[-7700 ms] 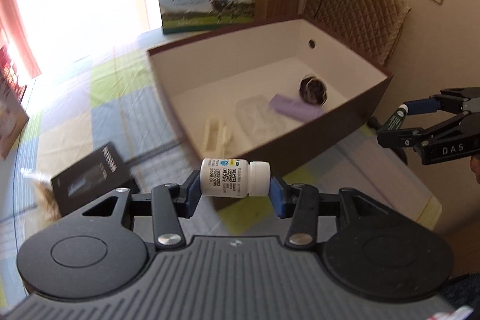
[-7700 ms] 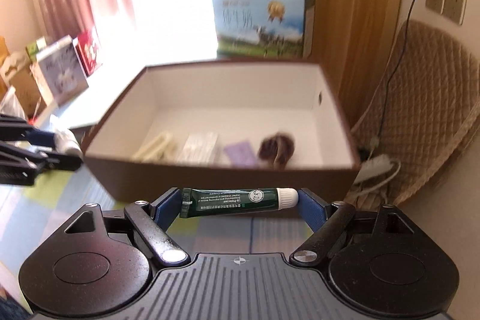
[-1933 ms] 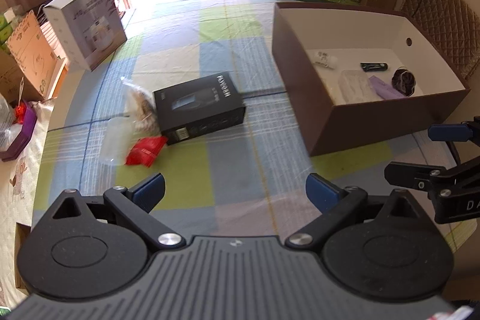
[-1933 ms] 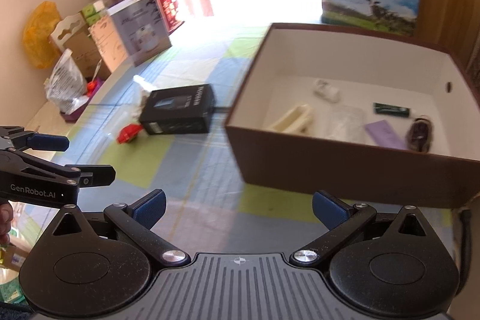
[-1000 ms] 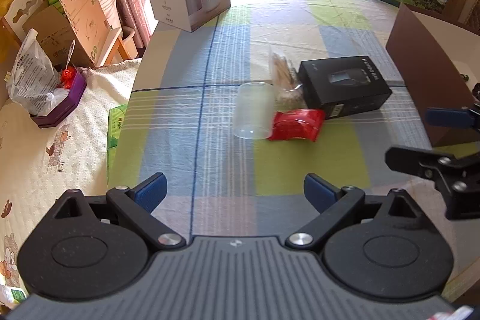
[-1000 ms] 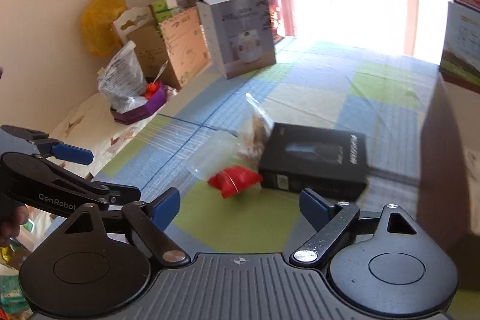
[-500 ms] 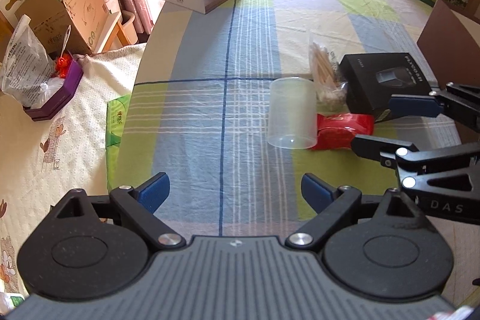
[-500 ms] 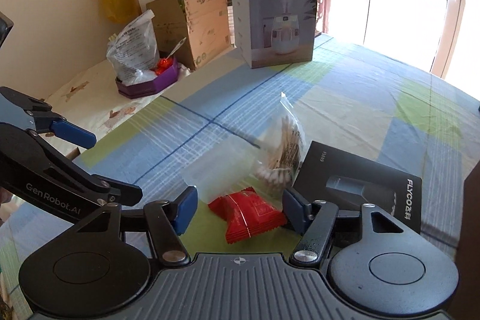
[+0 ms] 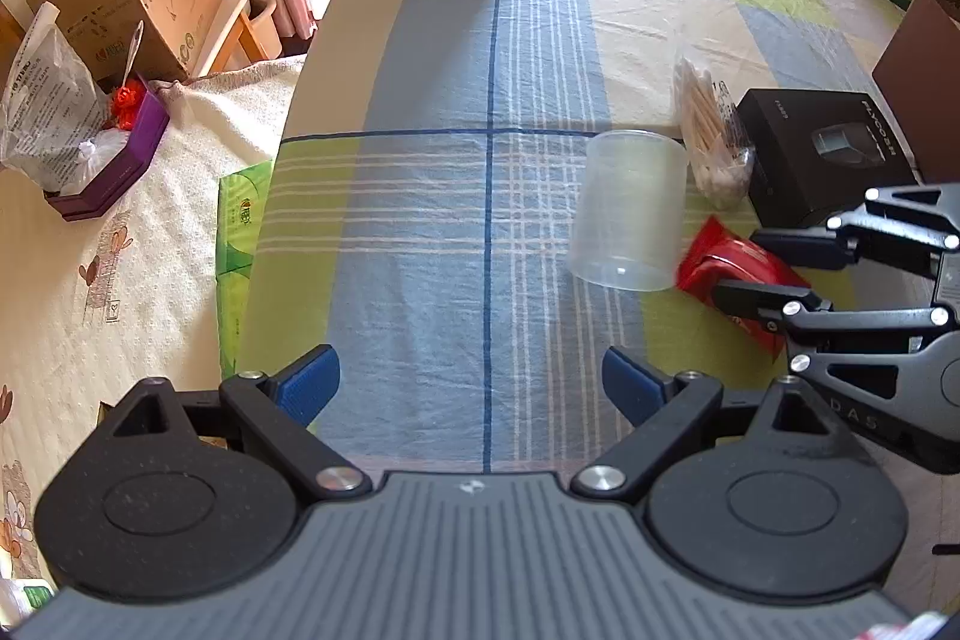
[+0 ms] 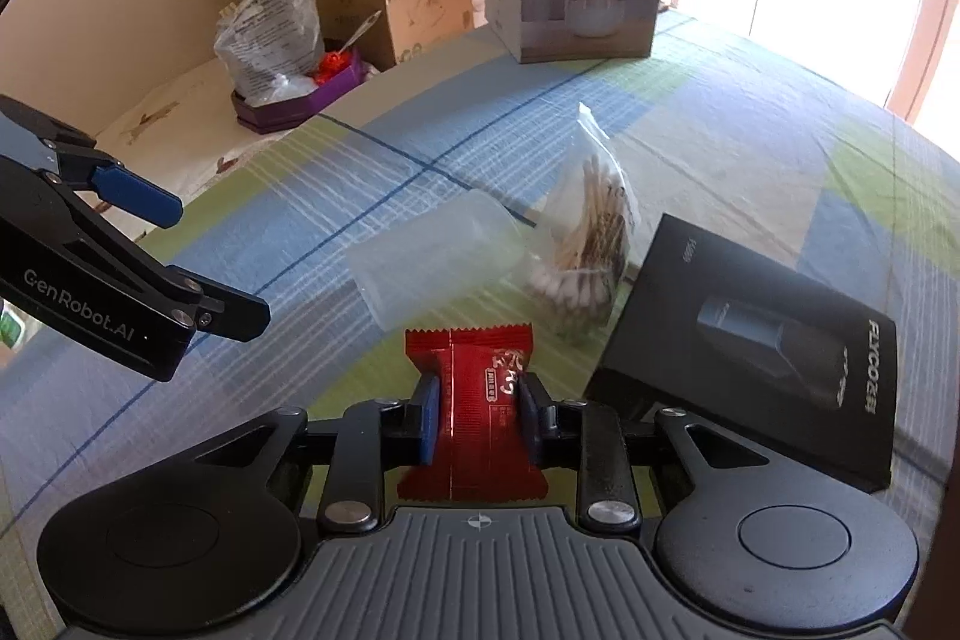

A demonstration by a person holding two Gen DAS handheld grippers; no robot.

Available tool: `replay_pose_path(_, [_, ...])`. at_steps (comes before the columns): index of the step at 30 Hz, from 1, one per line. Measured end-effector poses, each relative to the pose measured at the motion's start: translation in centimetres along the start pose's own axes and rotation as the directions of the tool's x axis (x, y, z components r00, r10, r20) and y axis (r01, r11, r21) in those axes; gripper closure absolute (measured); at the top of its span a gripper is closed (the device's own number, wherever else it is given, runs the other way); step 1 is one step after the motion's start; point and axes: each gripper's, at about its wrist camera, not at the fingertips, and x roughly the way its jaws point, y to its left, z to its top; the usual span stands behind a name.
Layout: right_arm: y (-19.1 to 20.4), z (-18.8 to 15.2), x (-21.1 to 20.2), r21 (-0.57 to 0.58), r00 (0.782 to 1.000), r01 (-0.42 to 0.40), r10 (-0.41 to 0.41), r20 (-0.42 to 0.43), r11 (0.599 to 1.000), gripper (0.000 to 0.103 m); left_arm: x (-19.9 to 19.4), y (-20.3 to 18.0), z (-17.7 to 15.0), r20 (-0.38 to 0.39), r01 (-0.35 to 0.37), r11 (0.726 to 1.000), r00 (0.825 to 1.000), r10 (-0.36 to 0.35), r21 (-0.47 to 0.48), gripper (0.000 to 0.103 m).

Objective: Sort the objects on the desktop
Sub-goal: 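Grasp the red candy packet with the right tool while the left tool approaches the clear cup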

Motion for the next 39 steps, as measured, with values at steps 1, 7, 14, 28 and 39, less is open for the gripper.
replay_pose_path(1, [-0.2, -0.2, -0.2, 0.016, 1.0, 0.005, -0.005, -0.004, 1.0, 0.078, 0.1, 0.0, 0.0, -0.001, 0.002, 1.0, 1.0, -0.002, 0.003, 0.01])
replay_pose_path(7, [-1.4, -1.8, -2.4, 0.127, 0.999, 0.028, -0.024, -0.035, 0.992, 0.079, 0.3, -0.8, 0.3, 0.0, 0.025, 0.999, 1.0, -0.025, 0.033, 0.01])
replay_pose_path(14, [-3.0, -3.9, -5.0, 0.262, 0.988, 0.149, -0.136, -0.071, 0.953, 0.079, 0.6, -2.0, 0.9, 0.005, 0.058, 0.995, 0.998, -0.058, 0.087, 0.01])
replay_pose_path(28, [-6.6, -5.0, -6.4, 0.441, 0.909, 0.408, -0.402, -0.112, 0.799, 0.078, 2.1, -4.7, 3.6, 0.028, 0.11, 0.973, 0.993, -0.118, 0.201, 0.01])
replay_pose_path(39, [-7.1, -5.2, -6.5, 0.47, 0.918, 0.384, -0.384, -0.1, 0.795, 0.077, 5.6, -6.0, 6.5, 0.012, 0.127, 0.963, 0.991, -0.134, 0.238, 0.03])
